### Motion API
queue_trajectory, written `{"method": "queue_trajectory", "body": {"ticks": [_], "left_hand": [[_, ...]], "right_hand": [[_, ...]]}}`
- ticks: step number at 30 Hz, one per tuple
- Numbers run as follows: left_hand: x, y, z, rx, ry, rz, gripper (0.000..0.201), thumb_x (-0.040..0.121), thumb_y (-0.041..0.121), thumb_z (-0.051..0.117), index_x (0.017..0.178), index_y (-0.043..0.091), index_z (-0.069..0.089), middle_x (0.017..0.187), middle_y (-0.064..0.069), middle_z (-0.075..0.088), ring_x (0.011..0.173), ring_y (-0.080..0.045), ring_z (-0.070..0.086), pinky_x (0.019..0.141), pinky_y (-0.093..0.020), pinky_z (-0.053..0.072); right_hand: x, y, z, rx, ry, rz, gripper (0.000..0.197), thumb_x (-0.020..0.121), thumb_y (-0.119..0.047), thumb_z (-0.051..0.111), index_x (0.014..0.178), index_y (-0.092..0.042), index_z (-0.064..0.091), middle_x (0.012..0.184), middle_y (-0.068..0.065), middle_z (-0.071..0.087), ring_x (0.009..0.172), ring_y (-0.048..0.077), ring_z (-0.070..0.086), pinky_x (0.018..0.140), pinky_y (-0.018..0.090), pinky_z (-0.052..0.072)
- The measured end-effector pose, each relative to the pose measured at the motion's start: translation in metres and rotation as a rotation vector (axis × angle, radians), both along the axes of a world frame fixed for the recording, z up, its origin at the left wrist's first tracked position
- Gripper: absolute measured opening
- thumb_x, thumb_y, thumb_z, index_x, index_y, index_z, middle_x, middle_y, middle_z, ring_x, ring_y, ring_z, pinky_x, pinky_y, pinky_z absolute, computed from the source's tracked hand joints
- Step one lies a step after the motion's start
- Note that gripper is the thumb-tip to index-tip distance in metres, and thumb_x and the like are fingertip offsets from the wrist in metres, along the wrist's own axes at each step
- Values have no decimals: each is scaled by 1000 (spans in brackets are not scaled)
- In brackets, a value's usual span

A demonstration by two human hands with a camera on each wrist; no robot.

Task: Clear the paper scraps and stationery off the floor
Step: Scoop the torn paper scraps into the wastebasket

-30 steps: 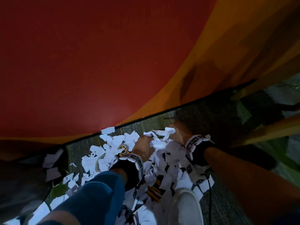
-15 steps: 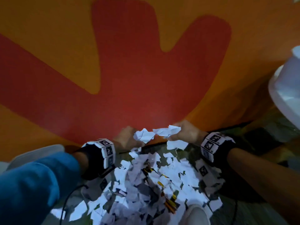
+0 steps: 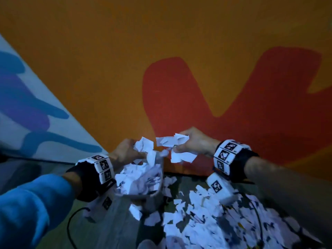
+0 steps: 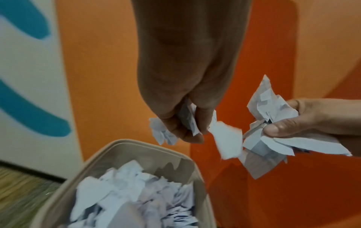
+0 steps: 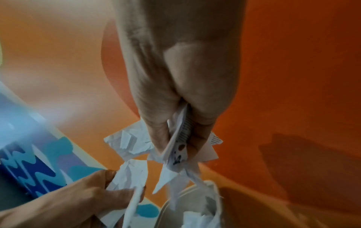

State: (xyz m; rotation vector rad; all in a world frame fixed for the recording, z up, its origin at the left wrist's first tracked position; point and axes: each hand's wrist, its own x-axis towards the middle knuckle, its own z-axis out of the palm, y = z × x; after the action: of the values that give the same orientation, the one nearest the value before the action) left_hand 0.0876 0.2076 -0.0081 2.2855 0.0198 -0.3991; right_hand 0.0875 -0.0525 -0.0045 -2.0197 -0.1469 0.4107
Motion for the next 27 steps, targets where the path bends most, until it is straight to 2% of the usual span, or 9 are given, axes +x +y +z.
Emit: {"method": "queue_trajectory", "body": {"ticks": [3,6,10,13,15,19,22,25,27], "left_hand": [[5,42,-23,-59,33,153,13,81,9,80,83,2,69,75,-17,73,56,-20,69,58,-38,58],[8,63,-52,-153,102,242,33,79,12,82,101,-5,66,89,-21,74,68,-24,73,61,-39,61],[8,69,-79,-294,263,212,36,80,6,75,114,14,66,110,-9,72,98,-31,70,80,-50,60],[12,74,-88,-294,370,184,41,81,9,75,119,13,62,122,-14,63,107,-37,65,85,-53,58],[14,77,-88,-239,366,120,41,83,9,74,122,10,61,123,-13,62,106,-34,64,81,-49,60],[17,89,-83,-57,239,-6,26,91,11,68,117,9,65,99,-7,65,92,-27,66,69,-38,63],[19,97,-80,162,36,-125,28,92,16,67,119,10,68,97,-3,65,82,-19,65,66,-30,58],[19,95,-86,235,-121,-246,41,90,25,69,131,18,63,104,-7,71,77,-13,65,68,-23,50],[20,89,-97,250,-79,-354,53,88,32,72,138,21,57,126,-8,67,104,-21,66,89,-28,50]], "right_hand": [[18,65,-27,21,34,-23,24,74,-11,85,95,-7,75,80,8,73,68,19,66,63,32,51],[31,116,-61,0,103,-78,51,70,-21,88,114,-5,69,100,9,73,86,20,70,75,33,57],[35,154,-103,-16,139,-157,37,77,-24,82,107,-6,71,93,13,74,71,19,66,60,28,49],[31,165,-124,-15,247,-161,36,84,-34,76,111,-13,65,99,2,71,87,24,70,72,38,58],[31,163,-133,-56,291,-92,47,86,-41,73,122,-14,59,114,1,65,101,24,65,82,37,53],[34,149,-125,-204,198,89,50,90,-32,69,126,1,57,116,19,65,90,25,65,79,33,52],[42,137,-109,-408,29,226,52,88,-34,70,133,-13,55,122,2,62,88,13,60,72,22,50],[47,130,-102,-532,-42,311,32,87,-30,71,117,-25,61,79,-8,59,65,5,56,60,23,44],[45,130,-103,-635,-62,408,19,83,-31,71,79,-29,53,62,-11,41,50,5,40,55,28,34]]}}
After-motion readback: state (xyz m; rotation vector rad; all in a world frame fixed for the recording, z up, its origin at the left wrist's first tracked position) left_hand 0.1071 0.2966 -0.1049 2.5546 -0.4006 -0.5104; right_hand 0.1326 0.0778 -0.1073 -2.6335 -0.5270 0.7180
